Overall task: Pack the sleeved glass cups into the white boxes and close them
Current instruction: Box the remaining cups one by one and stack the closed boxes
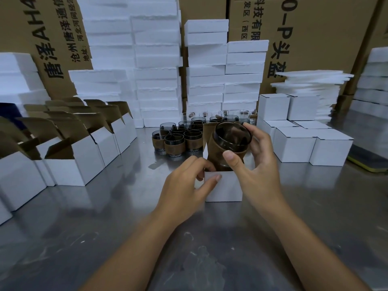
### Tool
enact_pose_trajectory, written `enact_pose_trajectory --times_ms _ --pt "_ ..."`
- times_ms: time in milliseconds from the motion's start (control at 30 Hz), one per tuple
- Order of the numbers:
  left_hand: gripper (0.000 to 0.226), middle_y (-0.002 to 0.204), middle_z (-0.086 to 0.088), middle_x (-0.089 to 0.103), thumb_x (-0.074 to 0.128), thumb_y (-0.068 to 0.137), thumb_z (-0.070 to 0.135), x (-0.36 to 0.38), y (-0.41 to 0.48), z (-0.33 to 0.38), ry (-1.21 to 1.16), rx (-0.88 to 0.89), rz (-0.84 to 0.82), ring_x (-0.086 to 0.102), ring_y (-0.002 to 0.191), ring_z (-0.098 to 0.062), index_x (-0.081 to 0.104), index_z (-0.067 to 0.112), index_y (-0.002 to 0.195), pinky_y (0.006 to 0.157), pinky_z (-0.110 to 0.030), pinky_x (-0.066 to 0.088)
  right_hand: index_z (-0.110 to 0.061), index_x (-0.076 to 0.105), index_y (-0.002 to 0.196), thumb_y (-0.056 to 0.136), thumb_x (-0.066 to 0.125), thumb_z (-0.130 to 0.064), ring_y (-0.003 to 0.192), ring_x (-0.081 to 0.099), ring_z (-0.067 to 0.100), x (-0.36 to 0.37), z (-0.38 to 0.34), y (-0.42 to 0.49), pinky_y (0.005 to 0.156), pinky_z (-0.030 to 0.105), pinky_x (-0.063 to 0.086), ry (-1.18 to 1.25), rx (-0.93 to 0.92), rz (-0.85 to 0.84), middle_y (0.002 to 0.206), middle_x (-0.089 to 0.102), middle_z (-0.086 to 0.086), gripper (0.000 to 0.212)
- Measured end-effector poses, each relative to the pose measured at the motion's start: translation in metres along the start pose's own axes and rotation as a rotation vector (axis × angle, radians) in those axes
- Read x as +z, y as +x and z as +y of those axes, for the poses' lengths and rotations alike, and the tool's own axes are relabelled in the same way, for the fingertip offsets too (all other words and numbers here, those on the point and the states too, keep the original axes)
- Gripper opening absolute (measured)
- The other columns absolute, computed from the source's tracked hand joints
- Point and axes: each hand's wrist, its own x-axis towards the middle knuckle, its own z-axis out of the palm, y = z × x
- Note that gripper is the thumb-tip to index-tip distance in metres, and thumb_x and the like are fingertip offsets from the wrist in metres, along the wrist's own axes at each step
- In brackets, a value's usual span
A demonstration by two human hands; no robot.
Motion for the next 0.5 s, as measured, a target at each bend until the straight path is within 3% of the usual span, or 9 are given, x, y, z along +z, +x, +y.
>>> enact_pose_trajectory --times_ms 133,233,367,500 --pt "0.020 0.079 0.006 0.054 0.056 0.087 0.043 0.0001 -0.0010 -0.0014 0.004 0.010 0.003 0.049 0.071 -0.009 0.058 0.023 0.088 0.059 -0.034 0.047 -0.041 0.042 0.122 0.073 0.068 -0.046 0.119 0.050 -0.004 -0.0005 0.0018 0.0015 0.096 0.011 0.040 0.012 -0.005 -0.005 0.119 0.057 -0.025 0.056" --pt "0.020 0.078 0.006 0.055 0.057 0.086 0.042 0.0012 -0.0004 -0.0004 0.008 0.020 0.007 0.048 0.071 -0.008 0.059 0.022 0.088 0.059 -0.031 0.047 -0.039 0.041 0.125 0.076 0.069 -0.035 0.119 0.049 -0.005 -0.0006 0.0032 0.0016 0.093 0.007 0.038 -0.002 -0.029 -0.008 0.122 0.055 -0.024 0.056" --pt "0.023 0.077 0.010 0.052 0.054 0.084 0.043 0.0013 0.0005 0.0004 0.019 0.048 0.023 0.047 0.069 -0.007 0.059 0.021 0.087 0.056 -0.027 0.046 -0.036 0.037 0.129 0.079 0.072 -0.016 0.120 0.046 -0.009 0.0001 0.0066 0.0000 0.093 0.004 0.035 -0.113 -0.097 -0.065 0.121 0.048 -0.038 0.064" --pt "0.022 0.075 0.008 0.051 0.058 0.083 0.043 0.0007 -0.0004 -0.0022 0.011 0.045 0.023 0.047 0.068 -0.008 0.057 0.021 0.086 0.056 -0.032 0.046 -0.046 0.032 0.128 0.080 0.067 -0.024 0.122 0.042 -0.008 -0.0002 0.0059 -0.0015 0.097 0.007 0.034 -0.248 -0.186 -0.111 0.124 0.040 -0.041 0.063"
